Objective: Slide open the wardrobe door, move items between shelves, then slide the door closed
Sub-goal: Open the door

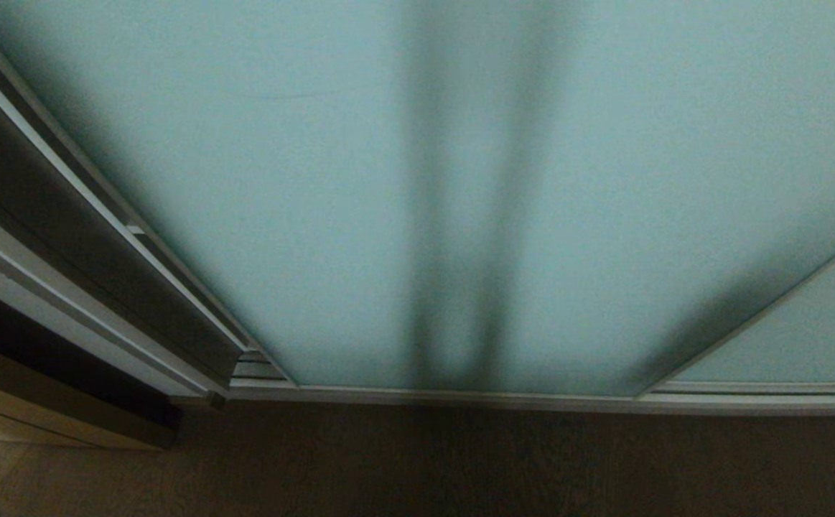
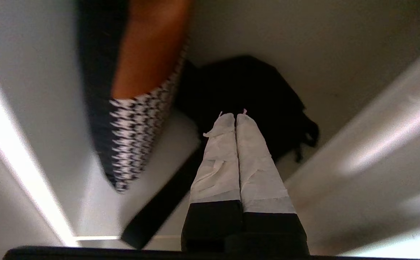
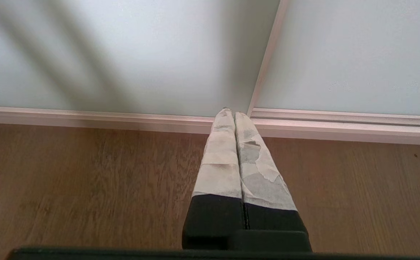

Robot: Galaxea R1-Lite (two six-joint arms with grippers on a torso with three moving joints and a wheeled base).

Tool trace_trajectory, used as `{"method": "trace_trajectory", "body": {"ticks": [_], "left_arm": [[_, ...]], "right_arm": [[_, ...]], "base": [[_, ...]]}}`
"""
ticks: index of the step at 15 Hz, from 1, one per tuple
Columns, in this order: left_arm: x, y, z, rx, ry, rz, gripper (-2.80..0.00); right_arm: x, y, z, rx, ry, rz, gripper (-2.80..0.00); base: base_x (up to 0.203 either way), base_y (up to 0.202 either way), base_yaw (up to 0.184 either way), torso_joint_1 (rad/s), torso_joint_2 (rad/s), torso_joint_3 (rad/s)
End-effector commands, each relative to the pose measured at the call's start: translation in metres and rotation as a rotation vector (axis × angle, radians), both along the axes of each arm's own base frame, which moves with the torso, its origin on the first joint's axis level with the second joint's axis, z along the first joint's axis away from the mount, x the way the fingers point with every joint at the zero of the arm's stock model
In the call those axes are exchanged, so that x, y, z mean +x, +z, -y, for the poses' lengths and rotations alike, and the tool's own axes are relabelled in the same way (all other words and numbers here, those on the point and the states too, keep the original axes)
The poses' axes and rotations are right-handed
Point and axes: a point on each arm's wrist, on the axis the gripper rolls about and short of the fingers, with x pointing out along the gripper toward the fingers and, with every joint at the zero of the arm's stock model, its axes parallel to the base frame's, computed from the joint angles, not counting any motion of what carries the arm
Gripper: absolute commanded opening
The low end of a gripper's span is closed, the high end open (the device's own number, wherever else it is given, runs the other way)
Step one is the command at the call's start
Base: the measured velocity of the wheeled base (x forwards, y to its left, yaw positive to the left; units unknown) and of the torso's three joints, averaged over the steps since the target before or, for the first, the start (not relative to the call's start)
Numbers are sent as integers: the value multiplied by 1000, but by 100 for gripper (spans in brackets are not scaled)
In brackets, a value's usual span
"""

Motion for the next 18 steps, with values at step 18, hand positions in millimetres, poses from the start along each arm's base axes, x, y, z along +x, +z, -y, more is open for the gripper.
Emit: {"method": "trace_trajectory", "body": {"ticks": [18], "left_arm": [[14,5,72,72,-195,-28,-280]], "right_arm": [[0,0,0,0,0,-1,-280]], "base": [[0,0,0,0,0,0]]}}
